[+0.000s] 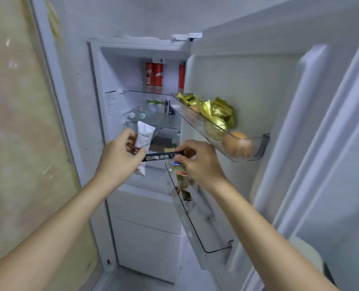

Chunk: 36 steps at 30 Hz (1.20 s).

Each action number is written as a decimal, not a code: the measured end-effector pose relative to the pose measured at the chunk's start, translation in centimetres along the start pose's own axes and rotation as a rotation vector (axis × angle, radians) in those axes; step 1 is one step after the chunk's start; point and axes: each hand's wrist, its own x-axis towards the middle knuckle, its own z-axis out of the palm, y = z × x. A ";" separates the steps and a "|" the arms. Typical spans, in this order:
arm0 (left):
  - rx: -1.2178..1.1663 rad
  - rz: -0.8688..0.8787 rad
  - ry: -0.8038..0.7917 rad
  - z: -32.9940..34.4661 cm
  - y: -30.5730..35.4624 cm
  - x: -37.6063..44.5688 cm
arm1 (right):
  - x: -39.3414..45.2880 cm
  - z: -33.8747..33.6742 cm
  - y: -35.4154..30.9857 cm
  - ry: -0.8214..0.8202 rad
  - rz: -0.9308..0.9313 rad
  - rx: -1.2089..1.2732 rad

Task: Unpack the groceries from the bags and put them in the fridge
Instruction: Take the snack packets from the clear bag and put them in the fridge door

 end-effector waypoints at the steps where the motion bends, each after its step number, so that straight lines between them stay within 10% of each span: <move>1: -0.030 0.003 -0.028 1.7 0.4 0.9 | -0.2 -0.6 0.6 0.027 0.041 -0.027; 21: -0.066 -0.038 -0.731 17.7 -5.0 3.6 | -4.5 3.4 8.2 0.054 0.498 -0.610; 36: 0.453 0.248 -0.310 1.3 -11.0 7.0 | 4.4 10.2 0.8 -0.004 0.071 -0.667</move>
